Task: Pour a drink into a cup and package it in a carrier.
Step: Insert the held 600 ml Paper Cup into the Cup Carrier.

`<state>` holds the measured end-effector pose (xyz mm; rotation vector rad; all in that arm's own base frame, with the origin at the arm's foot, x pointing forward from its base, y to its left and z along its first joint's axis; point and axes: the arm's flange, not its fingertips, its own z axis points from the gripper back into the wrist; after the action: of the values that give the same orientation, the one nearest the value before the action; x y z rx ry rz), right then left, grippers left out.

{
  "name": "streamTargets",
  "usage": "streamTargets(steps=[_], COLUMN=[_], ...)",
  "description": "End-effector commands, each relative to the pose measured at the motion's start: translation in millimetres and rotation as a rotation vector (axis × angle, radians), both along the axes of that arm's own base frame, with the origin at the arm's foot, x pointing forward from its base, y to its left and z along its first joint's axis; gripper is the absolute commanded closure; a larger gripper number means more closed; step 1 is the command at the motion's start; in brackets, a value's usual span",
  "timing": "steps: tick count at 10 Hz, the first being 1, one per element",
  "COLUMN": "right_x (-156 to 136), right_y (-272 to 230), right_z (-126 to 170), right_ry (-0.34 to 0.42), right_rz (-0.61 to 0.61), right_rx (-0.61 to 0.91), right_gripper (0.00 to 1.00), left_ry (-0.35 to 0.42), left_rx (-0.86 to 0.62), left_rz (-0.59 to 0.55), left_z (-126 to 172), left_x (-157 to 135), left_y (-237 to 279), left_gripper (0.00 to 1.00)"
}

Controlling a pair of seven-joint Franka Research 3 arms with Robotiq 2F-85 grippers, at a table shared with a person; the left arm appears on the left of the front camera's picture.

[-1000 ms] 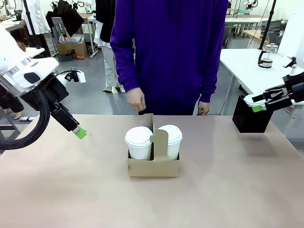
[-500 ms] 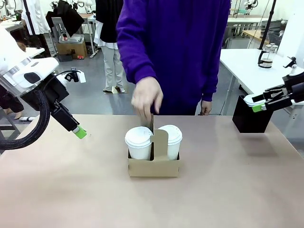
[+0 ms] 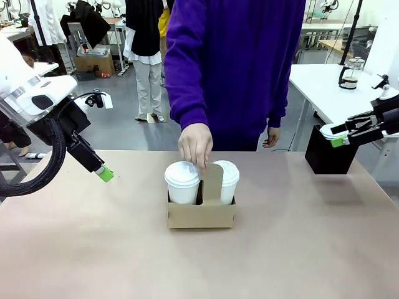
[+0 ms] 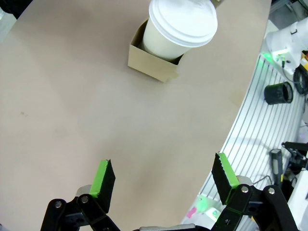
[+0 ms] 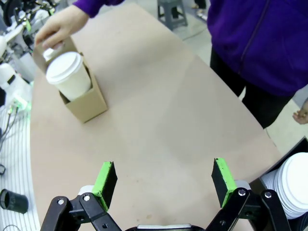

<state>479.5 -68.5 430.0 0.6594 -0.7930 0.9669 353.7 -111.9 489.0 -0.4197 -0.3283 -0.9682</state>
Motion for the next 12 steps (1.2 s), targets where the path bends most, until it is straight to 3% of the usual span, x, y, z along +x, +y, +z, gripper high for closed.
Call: streamTargets(steps=[1,12], right_x=[0.5,0.5], right_y=[-0.2,-0.2], right_z=[2.6,2.6], right_ry=[-0.017,-0.017], right_rz=[0.017,0.017], right_rx=[0.000,0.000], right_gripper=[0.00,0.00], left_ry=[0.006,0.006], left_rx=[0.002,0.002], left_rz=[0.000,0.000], left_z=[-0.1,-0.1], left_x=[-0.6,-0.6], left_y=[0.6,0.6], left_gripper=[0.00,0.00])
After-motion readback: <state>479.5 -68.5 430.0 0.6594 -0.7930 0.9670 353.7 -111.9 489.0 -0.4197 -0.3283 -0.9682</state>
